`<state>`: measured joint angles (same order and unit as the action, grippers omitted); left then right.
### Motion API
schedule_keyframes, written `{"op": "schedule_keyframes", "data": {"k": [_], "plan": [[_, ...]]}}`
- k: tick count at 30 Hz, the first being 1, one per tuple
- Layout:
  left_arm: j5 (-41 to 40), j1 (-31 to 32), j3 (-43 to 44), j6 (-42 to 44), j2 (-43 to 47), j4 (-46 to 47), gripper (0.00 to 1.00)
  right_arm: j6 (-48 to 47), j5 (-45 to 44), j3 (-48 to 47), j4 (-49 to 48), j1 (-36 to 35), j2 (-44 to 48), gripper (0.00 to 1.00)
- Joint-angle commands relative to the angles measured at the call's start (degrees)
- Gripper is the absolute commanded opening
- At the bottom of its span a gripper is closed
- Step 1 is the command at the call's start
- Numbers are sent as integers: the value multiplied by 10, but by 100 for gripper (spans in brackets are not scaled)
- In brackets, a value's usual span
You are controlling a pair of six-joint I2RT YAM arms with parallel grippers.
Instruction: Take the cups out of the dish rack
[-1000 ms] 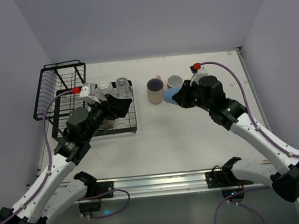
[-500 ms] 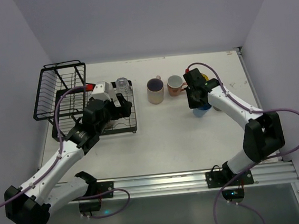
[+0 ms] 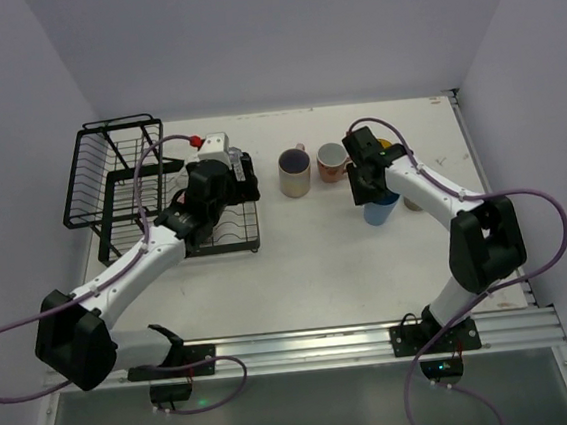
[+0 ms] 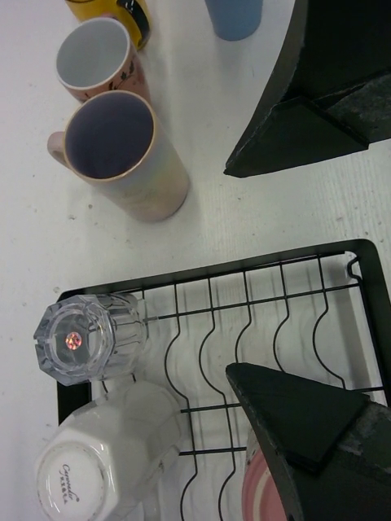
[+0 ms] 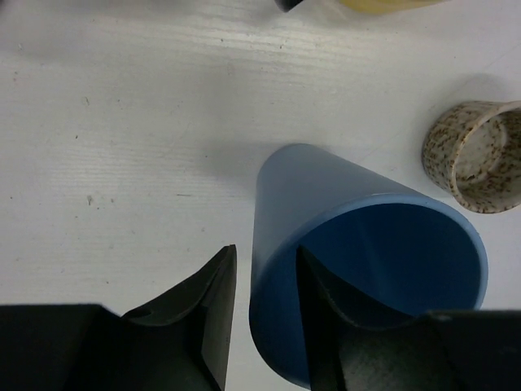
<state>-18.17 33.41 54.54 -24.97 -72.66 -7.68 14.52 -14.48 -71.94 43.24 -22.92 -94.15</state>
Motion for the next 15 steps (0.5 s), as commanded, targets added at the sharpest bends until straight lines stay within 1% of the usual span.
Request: {"op": "schedule_keyframes", "data": {"k": [1, 2, 5, 6, 8, 9, 11, 15], "plan": [[-44, 2, 47, 19, -26, 36, 100, -17, -1, -23, 5, 5, 26, 39], [-49, 1, 55, 21, -33, 37, 100, -16, -1, -22, 4, 5, 33, 41], [-70, -1, 86, 27, -66, 41, 100, -14, 2, -17, 2, 4, 72, 54], [-82, -2, 103, 30, -86, 42, 100, -14, 3, -16, 0, 5, 97, 64], [-96, -7, 116, 33, -107, 51, 100, -10, 16, -12, -4, 5, 123, 72], [-104, -10, 132, 37, -131, 51, 100, -9, 17, -9, -6, 5, 151, 78], [-109, -25, 148, 38, -157, 50, 100, -6, 25, 2, -14, 5, 178, 81], [-110, -48, 183, 41, -224, 53, 98, 4, 33, 30, -37, 5, 250, 80]]}}
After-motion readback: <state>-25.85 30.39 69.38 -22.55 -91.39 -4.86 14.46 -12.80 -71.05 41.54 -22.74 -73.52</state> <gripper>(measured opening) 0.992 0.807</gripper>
